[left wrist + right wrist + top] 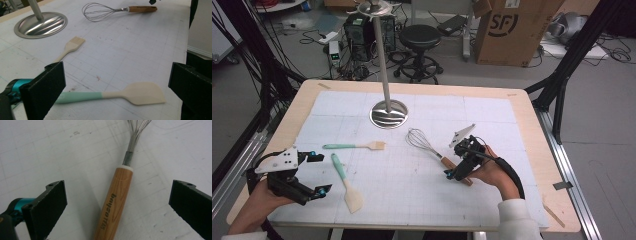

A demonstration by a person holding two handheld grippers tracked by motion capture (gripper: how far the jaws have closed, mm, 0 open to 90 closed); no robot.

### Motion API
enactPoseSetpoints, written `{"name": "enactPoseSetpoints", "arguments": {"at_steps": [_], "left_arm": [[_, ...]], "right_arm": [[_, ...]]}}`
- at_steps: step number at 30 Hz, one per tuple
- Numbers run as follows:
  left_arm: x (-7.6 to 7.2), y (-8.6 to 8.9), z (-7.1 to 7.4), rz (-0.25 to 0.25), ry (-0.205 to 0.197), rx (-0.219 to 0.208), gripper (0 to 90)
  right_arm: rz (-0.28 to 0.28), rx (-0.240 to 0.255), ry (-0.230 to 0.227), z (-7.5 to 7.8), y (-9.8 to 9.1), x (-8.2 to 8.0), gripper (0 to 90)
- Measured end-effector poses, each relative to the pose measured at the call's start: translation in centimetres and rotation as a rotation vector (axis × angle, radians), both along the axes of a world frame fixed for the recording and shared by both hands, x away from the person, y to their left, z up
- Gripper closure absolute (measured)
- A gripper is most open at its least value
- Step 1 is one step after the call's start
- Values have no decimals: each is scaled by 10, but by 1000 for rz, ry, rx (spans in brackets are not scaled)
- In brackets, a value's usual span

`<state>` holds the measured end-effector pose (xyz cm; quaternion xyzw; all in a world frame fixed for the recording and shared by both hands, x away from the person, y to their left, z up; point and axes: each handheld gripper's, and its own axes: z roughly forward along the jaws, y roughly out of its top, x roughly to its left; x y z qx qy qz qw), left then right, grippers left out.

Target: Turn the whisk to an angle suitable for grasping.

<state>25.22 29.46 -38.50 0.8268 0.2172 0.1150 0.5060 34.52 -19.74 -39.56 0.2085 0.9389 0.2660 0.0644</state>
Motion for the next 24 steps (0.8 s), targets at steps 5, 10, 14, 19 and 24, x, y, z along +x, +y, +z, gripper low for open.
{"name": "enactPoseSetpoints", "arguments": {"at_steps": [5, 10, 14, 19, 24], "left_arm": [[0, 1, 0, 4, 2, -1, 17], [-1, 3, 0, 9, 0, -4, 17], [-1, 2, 0, 5, 2, -7, 17], [-1, 3, 0, 8, 2, -4, 17], [-1, 2, 0, 5, 1, -6, 17]], "right_arm": [[28, -38, 16, -5, 2, 2, 3], [51, -58, 31, -10, 5, 5, 56], [41, -75, 58, -14, 5, 8, 183], [35, -99, 58, -16, 8, 8, 289], [19, -124, 52, -18, 9, 10, 413]]}}
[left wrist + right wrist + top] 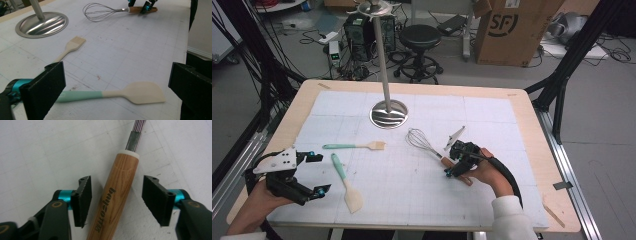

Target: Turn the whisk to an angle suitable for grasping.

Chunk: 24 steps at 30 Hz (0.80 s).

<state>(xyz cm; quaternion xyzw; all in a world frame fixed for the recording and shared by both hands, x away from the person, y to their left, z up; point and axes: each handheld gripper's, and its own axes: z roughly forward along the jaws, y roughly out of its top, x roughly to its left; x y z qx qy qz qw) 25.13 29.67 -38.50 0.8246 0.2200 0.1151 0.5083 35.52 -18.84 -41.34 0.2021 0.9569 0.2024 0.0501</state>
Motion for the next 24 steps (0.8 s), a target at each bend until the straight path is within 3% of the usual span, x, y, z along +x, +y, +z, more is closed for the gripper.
{"name": "enactPoseSetpoints", "arguments": {"at_steps": [6, 14, 18, 19, 24], "left_arm": [[1, -1, -1, -2, 5, 4, 17], [1, -2, -1, -4, 4, 2, 17], [0, -2, -1, -3, 5, -2, 17], [0, -2, -1, -3, 4, -1, 17], [1, -1, -1, -2, 4, 0, 17]], "right_arm": [[10, -19, 8, -2, 2, 1, 579], [-50, -28, 28, 0, 4, 2, 650], [-37, -43, 17, 2, 3, 2, 701], [-44, -34, 37, 2, 3, 1, 702], [-49, -3, 23, 10, -2, 1, 702]]}}
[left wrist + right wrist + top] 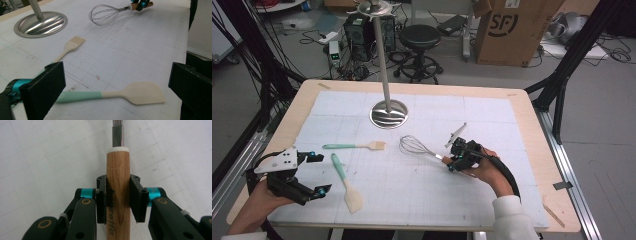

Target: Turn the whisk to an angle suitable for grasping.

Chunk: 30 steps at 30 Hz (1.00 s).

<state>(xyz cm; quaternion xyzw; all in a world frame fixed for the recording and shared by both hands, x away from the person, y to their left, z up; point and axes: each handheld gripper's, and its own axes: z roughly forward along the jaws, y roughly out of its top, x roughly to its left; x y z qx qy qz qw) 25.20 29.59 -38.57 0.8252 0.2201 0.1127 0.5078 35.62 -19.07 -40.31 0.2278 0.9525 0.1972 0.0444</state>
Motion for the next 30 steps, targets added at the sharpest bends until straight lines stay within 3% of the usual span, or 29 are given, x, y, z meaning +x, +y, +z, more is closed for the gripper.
{"name": "enactPoseSetpoints", "arguments": {"at_steps": [4, 8, 10, 13, 22, 30], "left_arm": [[0, 0, 0, 3, 0, -7, 17], [0, 1, 1, 2, -1, -6, 17], [0, 1, 1, 2, -4, -3, 17], [-1, 0, 2, 9, -7, 12, 17], [-1, 1, 4, 8, -13, 11, 17], [-3, 5, 6, 7, -21, 7, 17]], "right_arm": [[6, 53, -16, 10, -5, -1, 703], [39, 106, -44, 29, -8, -5, 702], [76, 171, -65, 46, -11, -10, 702], [89, 205, -71, 57, -12, -13, 702], [188, 261, -109, 100, -5, -28, 702], [254, 290, -117, 116, 14, -32, 702]]}}
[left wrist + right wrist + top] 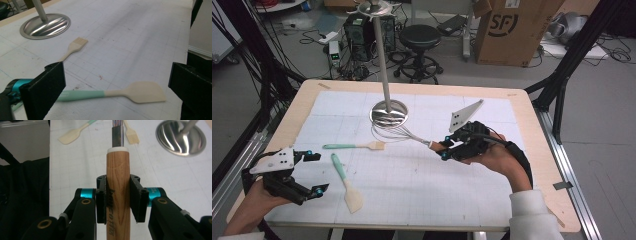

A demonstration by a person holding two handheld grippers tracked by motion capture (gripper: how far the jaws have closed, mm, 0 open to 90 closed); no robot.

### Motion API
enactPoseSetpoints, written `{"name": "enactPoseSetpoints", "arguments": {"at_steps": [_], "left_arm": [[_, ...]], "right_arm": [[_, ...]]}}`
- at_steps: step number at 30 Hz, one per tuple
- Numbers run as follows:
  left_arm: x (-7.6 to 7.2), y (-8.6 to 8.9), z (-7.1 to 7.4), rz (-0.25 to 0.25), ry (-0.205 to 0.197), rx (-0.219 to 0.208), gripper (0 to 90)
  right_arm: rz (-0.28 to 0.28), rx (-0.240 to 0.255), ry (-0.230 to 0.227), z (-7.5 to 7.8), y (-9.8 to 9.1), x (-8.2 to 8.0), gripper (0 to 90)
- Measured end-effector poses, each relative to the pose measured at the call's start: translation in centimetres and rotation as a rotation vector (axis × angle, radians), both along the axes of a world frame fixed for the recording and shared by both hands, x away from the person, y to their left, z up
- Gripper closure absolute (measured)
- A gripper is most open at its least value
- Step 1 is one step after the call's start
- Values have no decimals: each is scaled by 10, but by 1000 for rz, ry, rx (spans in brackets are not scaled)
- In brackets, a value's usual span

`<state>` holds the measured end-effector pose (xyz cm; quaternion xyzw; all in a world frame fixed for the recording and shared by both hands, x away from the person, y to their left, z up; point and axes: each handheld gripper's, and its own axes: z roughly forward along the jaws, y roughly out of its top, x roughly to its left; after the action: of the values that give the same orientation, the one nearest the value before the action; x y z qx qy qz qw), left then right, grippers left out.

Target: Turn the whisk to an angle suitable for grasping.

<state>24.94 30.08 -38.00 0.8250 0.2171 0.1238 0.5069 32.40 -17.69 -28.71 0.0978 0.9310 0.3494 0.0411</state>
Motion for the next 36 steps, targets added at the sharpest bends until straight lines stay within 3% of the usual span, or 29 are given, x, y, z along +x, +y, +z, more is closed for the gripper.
{"name": "enactPoseSetpoints", "arguments": {"at_steps": [4, 7, 18, 26, 29, 36], "left_arm": [[0, 2, 0, 4, 2, -4, 17], [0, 4, 0, 17, 0, -6, 17], [-3, 10, 4, 16, -8, -8, 16], [-3, 11, 5, 4, -10, -14, 16], [-4, 13, 6, 6, -14, -19, 17], [-4, 17, 7, 14, -14, -34, 16]], "right_arm": [[34, 15, -20, 4, 14, -1, 702], [61, 22, -11, 4, 25, -1, 702], [123, 8, 11, -13, 67, 2, 702], [148, 51, 29, -23, 89, 5, 702], [155, 96, 43, -29, 94, 7, 701], [175, 122, 53, -42, 102, 6, 702]]}}
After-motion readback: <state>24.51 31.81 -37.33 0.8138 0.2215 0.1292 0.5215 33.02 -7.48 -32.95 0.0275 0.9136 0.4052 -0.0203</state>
